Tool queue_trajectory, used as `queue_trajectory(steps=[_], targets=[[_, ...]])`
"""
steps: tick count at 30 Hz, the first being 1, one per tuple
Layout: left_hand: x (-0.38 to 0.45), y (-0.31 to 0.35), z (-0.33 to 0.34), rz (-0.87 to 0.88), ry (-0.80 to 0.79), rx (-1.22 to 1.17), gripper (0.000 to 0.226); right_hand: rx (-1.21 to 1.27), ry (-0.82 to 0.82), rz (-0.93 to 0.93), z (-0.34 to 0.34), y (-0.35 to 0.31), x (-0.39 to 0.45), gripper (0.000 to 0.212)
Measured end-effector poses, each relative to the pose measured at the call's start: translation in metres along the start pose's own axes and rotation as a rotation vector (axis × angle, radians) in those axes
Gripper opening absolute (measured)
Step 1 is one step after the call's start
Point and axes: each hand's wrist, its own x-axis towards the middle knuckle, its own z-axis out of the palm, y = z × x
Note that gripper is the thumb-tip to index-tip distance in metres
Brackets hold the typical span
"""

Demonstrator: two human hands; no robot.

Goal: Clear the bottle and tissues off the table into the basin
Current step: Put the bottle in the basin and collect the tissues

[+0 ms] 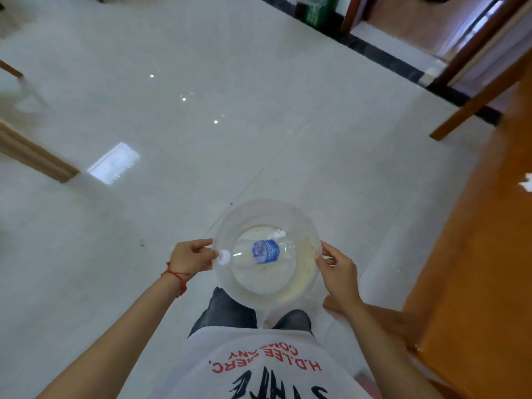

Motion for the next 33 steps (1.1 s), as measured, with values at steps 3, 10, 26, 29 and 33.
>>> queue_trajectory(steps=[3,10,26,29,33], targets=[[0.029,0.036,0.003,0.041,-0.076,0.078,0.043,0.060,0.102,0.042,0.001,-0.009,0.008,0.033],[0.080,0.106,0.037,0.096,-0.218,0.176,0.043,0.114,0.307,0.111,-0.012,-0.021,0.036,0.031],[0.151,0.249,0.201,0.166,-0.343,0.268,0.039,0.122,0.440,0.123,-0.148,-0.038,0.172,0.034],[0.165,0.276,0.224,0.172,-0.353,0.288,0.040,0.131,0.449,0.131,-0.165,-0.041,0.198,0.034],[0.195,0.313,0.253,0.177,-0.388,0.320,0.041,0.144,0.496,0.167,-0.178,-0.044,0.233,0.035]])
